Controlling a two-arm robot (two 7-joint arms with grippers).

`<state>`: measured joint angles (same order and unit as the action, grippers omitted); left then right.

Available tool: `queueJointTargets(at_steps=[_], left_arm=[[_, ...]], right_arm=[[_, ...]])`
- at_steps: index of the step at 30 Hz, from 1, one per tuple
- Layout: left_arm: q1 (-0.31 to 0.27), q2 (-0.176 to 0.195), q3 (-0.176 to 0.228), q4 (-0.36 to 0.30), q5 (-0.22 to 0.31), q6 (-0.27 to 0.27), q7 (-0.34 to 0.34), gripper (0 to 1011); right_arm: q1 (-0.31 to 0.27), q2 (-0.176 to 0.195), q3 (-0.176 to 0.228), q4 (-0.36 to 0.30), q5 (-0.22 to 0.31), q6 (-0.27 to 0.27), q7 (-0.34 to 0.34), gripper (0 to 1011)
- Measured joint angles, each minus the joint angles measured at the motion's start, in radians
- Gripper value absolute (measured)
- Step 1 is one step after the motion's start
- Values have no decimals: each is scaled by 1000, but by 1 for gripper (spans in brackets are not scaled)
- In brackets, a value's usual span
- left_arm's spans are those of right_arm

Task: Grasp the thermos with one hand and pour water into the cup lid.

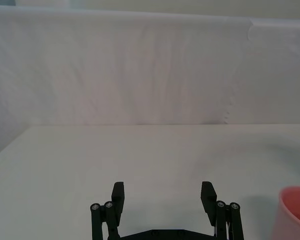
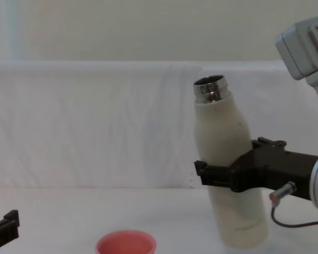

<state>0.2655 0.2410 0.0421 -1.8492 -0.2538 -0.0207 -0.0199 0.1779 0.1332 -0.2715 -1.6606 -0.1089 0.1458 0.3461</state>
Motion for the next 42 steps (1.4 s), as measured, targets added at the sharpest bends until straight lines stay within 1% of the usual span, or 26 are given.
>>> queueJointTargets(at_steps=[2, 4, 6, 12, 13, 21, 34, 42], left_arm=[[0, 0, 0, 0, 0, 0, 0, 1001], [0, 0, 0, 0, 0, 0, 0, 1001], [0, 0, 0, 0, 0, 0, 0, 1001], [0, 0, 0, 0, 0, 0, 0, 1001], [0, 0, 0, 0, 0, 0, 0, 1001], [0, 0, 0, 0, 0, 0, 0, 1001], [0, 0, 0, 0, 0, 0, 0, 1001], [0, 0, 0, 0, 0, 0, 0, 1001]], right_arm=[[7, -11, 1, 18, 30, 0, 4, 962], [8, -13, 1, 23, 37, 0, 5, 962], [16, -26, 1, 44, 67, 1, 7, 962], [28, -47, 2, 84, 125, 2, 8, 962], [28, -47, 2, 84, 125, 2, 8, 962], [40, -63, -4, 122, 183, -2, 3, 962], [50, -58, -35, 150, 219, -2, -16, 962], [50, -54, -42, 154, 244, 2, -34, 962]])
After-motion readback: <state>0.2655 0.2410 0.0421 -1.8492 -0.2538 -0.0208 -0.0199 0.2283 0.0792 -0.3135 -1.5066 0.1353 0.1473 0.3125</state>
